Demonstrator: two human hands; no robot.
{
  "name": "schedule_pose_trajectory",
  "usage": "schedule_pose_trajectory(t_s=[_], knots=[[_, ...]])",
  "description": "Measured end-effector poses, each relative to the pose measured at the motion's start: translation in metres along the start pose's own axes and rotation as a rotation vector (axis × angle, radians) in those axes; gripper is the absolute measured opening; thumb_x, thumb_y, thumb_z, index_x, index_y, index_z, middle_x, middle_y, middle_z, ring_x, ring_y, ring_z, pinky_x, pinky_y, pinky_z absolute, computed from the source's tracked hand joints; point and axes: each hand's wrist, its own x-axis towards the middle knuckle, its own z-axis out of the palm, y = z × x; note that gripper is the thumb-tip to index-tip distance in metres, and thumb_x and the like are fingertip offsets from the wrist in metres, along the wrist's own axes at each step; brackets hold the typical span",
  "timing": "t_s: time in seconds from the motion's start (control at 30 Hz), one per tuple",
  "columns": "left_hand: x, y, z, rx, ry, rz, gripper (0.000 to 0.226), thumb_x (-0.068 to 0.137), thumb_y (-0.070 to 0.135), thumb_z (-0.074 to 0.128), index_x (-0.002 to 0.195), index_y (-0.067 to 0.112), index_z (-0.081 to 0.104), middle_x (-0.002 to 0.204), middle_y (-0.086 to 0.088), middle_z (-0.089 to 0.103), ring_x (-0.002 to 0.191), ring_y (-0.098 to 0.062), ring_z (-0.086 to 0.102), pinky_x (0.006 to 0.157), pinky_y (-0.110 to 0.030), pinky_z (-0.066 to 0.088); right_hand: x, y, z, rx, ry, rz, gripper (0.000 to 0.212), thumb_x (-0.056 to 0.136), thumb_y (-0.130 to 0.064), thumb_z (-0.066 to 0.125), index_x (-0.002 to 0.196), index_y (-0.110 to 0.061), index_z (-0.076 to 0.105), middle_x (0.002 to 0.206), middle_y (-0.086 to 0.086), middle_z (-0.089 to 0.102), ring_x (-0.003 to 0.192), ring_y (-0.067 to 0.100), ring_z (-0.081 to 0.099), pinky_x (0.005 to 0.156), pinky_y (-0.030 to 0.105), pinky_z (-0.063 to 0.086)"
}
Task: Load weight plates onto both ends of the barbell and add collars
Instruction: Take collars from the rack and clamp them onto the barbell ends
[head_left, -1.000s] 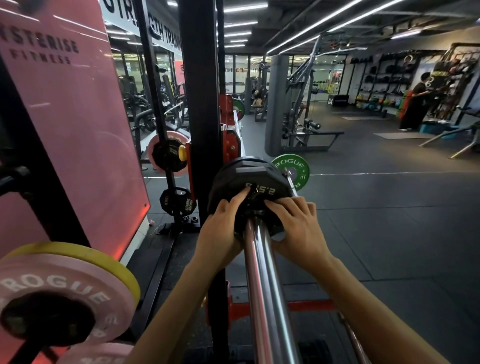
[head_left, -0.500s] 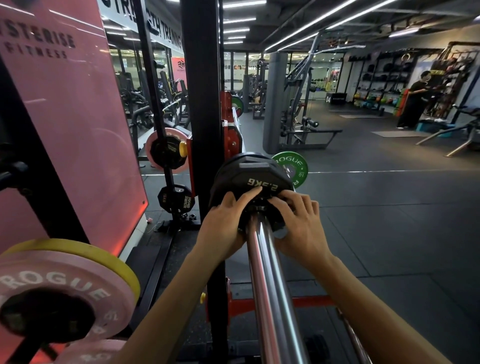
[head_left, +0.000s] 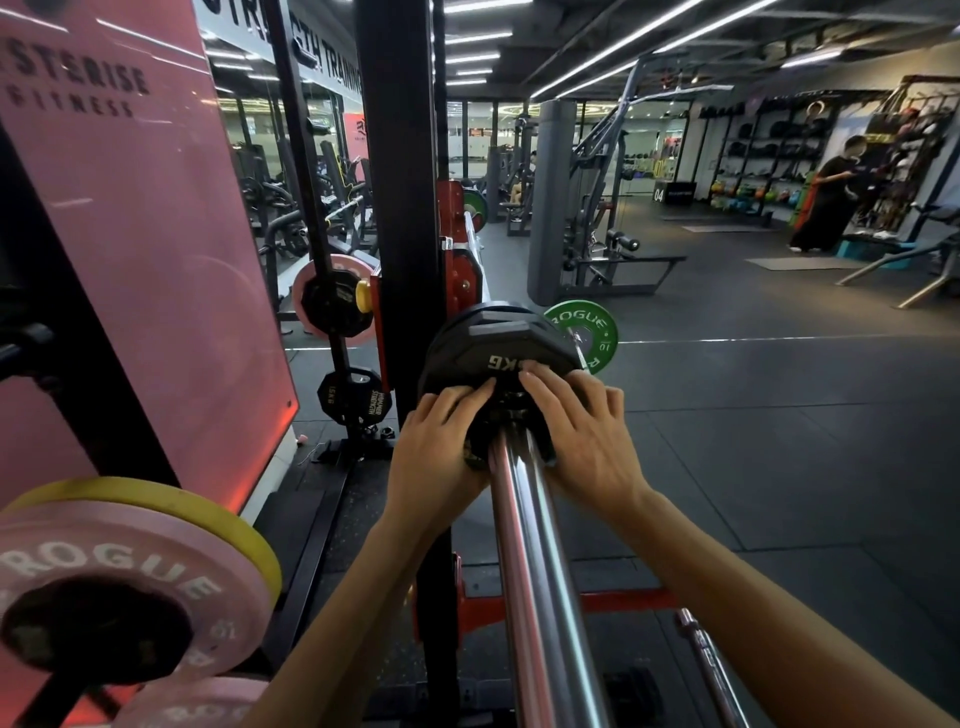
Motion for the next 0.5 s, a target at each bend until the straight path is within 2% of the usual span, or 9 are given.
schedule_pose_trajectory(t_s=[0.17,0.27,0.37,0.5], knots=[[0.002,-0.003,0.002,0.012,0.01,0.021,0.052,0.089,0.042,0.059,0.137,0.021,0.058,0.121,0.003,0.063,0.107,-0.022,0.059,0.092,-0.039,0.049,0.005,0.004,0.0,0.006,0.047,-0.073,0.059,0.088,-0.052,0.052,0.13,-0.01,0.055,0.132,0.005,0.059,0.09,0.023,0.047,0.074,0.035,0.031],[0.003,-0.003,0.0,0.017,0.004,0.018,0.053,0.086,0.046,0.058,0.133,0.022,0.06,0.116,0.004,0.062,0.105,-0.021,0.058,0.089,-0.038,0.047,0.006,0.004,0.002,0.02,0.098,-0.095,0.05,0.094,-0.048,0.049,0.121,-0.007,0.061,0.119,0.007,0.065,0.084,0.025,0.055,0.072,0.035,0.032],[0.004,-0.002,0.0,0.032,0.0,0.025,0.052,0.085,0.045,0.059,0.132,0.022,0.062,0.114,0.004,0.062,0.103,-0.022,0.058,0.086,-0.039,0.047,0.002,0.003,0.004,0.034,0.126,-0.069,0.048,0.096,-0.048,0.047,0.119,-0.008,0.061,0.114,0.006,0.067,0.083,0.025,0.058,0.073,0.036,0.034],[0.002,-0.001,0.001,0.036,-0.018,0.002,0.052,0.086,0.04,0.061,0.134,0.021,0.058,0.115,0.002,0.061,0.104,-0.023,0.057,0.087,-0.044,0.049,-0.004,0.001,0.001,0.021,0.043,-0.016,0.052,0.094,-0.049,0.051,0.129,-0.011,0.054,0.129,0.003,0.061,0.094,0.023,0.053,0.078,0.037,0.035]])
